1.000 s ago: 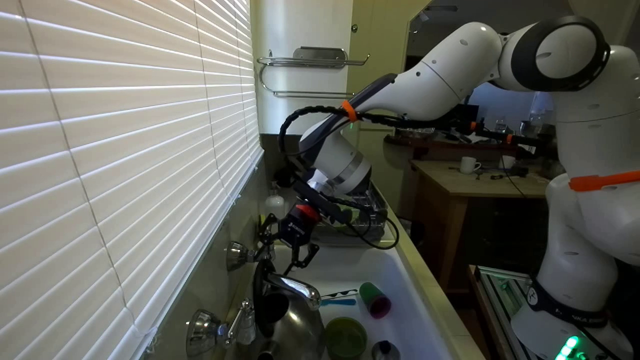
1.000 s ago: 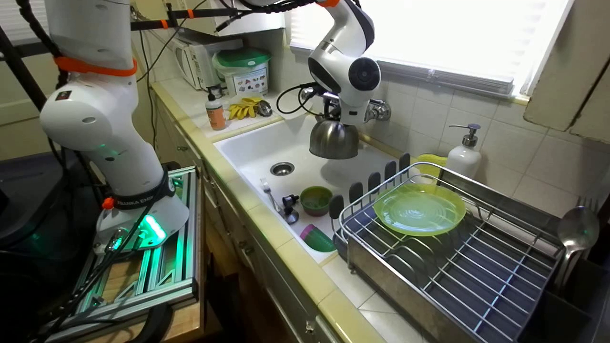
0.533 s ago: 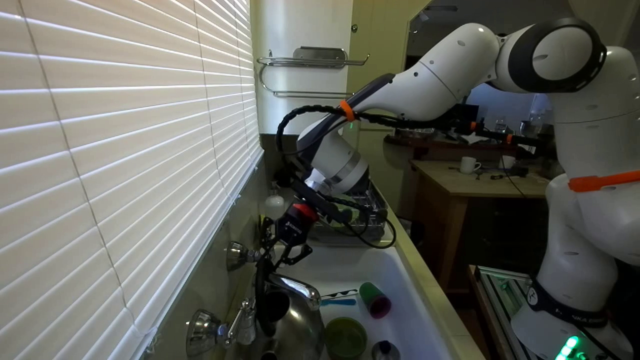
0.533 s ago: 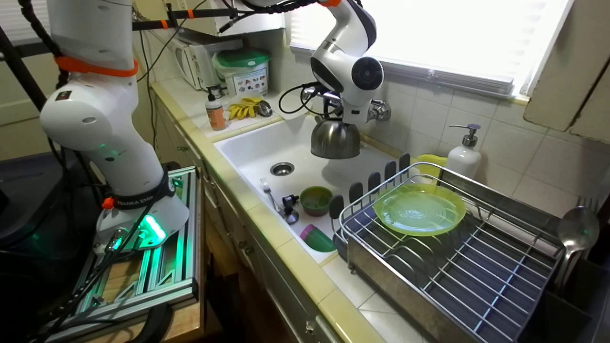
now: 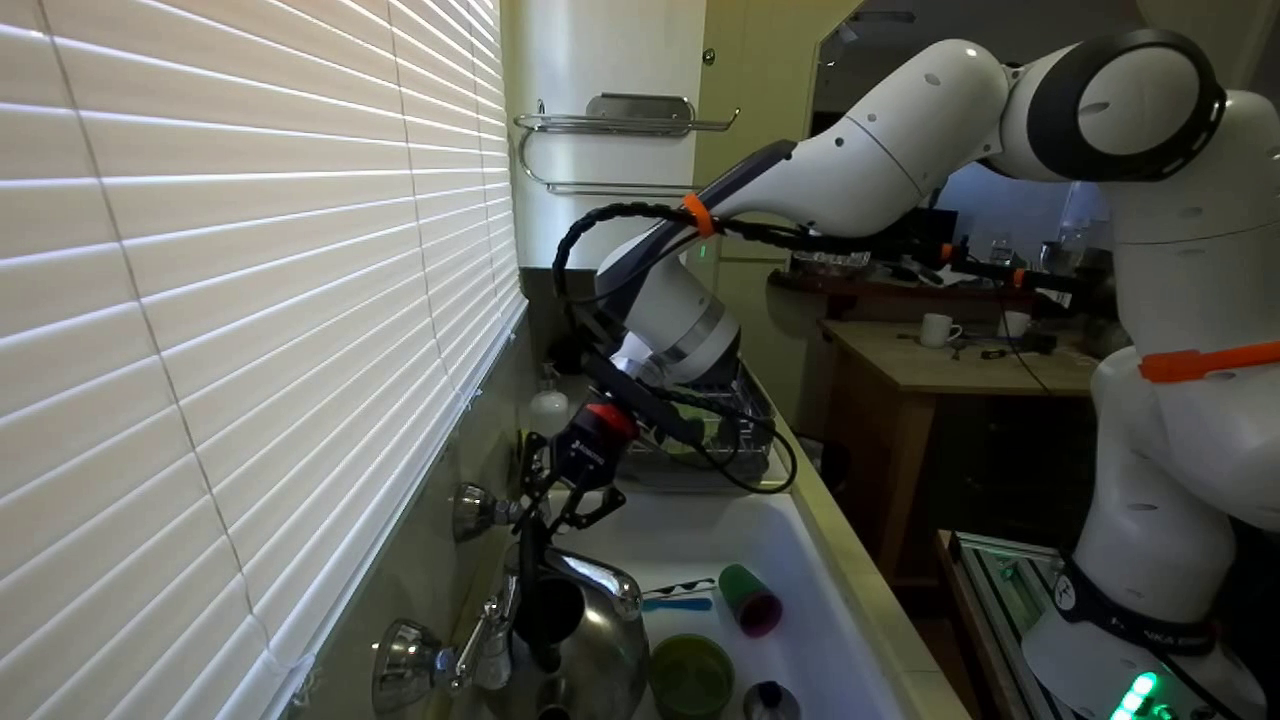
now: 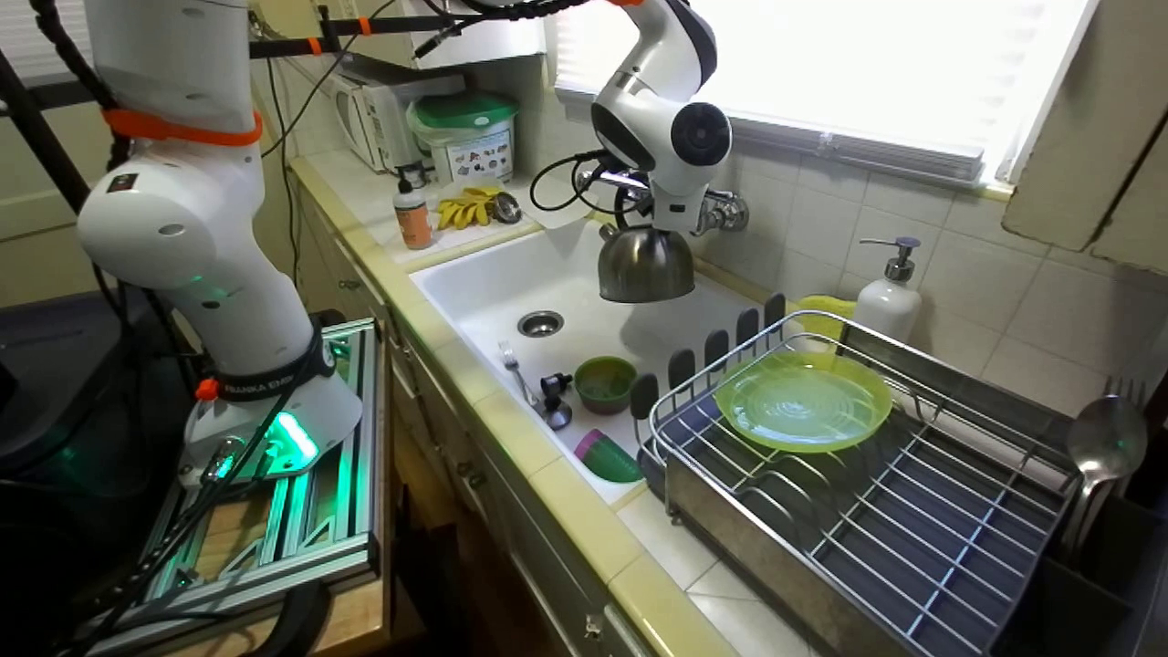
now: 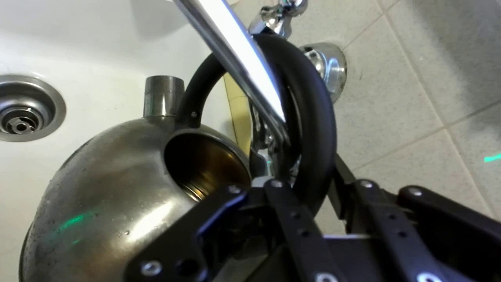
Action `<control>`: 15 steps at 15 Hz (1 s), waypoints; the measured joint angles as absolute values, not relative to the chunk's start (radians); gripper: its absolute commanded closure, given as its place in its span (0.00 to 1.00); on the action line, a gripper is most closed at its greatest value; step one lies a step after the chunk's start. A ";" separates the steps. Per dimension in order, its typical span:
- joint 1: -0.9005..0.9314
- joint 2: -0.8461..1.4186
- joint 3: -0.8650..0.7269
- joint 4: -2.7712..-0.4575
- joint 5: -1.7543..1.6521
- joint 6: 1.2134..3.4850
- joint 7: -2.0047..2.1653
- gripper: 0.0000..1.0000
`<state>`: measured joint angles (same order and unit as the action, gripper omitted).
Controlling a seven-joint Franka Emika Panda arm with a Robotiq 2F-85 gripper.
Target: Remove the kettle from the faucet and put it in the sink.
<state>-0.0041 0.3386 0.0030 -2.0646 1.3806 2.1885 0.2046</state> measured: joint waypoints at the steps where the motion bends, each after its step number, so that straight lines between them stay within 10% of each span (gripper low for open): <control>1: -0.003 0.333 0.003 -2.070 1.381 2.188 0.205 0.93; 13: -0.002 0.209 0.003 -2.098 1.429 2.050 0.159 0.93; 14: -0.003 0.206 0.002 -2.100 1.429 2.037 0.156 0.47; 15: -0.004 0.205 0.000 -2.103 1.425 2.030 0.156 0.46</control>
